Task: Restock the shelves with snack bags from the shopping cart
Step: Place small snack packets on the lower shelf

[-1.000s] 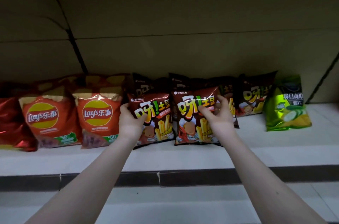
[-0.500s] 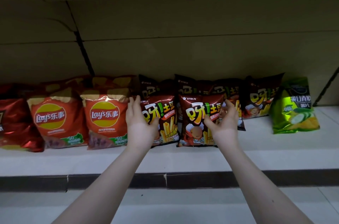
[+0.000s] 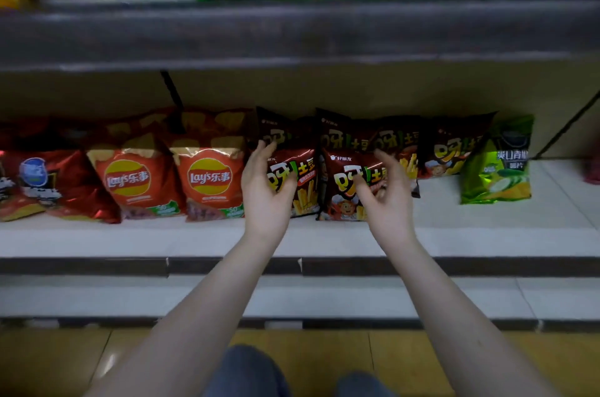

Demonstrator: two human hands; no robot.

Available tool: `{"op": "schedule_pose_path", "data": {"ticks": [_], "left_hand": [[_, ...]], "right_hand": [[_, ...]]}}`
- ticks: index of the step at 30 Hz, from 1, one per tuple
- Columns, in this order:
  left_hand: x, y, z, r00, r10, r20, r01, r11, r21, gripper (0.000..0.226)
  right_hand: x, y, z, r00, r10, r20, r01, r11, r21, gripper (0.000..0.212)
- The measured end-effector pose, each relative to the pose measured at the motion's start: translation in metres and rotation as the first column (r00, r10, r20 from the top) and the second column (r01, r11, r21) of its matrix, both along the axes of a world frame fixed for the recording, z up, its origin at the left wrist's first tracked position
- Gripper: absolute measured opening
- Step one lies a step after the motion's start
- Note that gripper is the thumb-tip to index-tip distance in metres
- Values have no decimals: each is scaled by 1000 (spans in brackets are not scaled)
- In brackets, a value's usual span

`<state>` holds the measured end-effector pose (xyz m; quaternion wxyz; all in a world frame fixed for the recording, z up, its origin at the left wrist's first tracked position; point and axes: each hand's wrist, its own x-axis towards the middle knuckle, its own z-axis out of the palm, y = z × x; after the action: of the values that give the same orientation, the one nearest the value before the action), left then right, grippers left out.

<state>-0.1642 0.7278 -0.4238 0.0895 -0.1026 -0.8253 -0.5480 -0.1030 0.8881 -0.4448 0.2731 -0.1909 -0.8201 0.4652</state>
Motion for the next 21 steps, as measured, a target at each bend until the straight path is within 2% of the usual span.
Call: {"op": "schedule_pose_path", "data": {"ticks": [6, 9, 16, 21], "left_hand": [[64, -11, 98, 971, -82, 225, 54, 990, 130, 31], [96, -18, 155, 941, -79, 330, 12, 980, 201, 28], [156, -36, 272, 946, -20, 322, -70, 962, 264, 24], [191, -71, 323, 946, 136, 295, -228, 926, 302, 24]], "right_hand": [[60, -38, 93, 994, 87, 64, -71, 973, -221, 30], [90, -53, 151, 989, 116, 88, -83, 947, -312, 24], [132, -68, 267, 970, 237, 59, -200, 908, -367, 30], [143, -100, 319, 924, 382, -8, -346, 828, -442, 28]]}}
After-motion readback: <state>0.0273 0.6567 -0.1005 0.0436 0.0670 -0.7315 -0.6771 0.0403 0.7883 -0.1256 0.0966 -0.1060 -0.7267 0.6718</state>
